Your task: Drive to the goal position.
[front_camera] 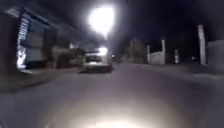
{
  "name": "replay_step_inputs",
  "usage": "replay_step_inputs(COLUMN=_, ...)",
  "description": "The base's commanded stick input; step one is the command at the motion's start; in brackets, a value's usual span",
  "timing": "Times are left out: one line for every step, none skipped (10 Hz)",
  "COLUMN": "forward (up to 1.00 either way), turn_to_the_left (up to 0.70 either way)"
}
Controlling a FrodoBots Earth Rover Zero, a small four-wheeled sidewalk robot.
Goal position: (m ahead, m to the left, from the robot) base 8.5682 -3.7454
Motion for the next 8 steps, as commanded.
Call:
replay_step_inputs(forward=1.0, turn_to_the_left=0.0)
replay_step_inputs(forward=1.0, turn_to_the_left=0.0)
replay_step_inputs(forward=1.0, turn_to_the_left=0.0)
replay_step_inputs(forward=1.0, turn_to_the_left=0.0)
replay_step_inputs(forward=1.0, turn_to_the_left=0.0)
replay_step_inputs(forward=1.0, turn_to_the_left=0.0)
replay_step_inputs(forward=1.0, turn_to_the_left=0.0)
replay_step_inputs(forward=1.0, turn_to_the_left=-0.07)
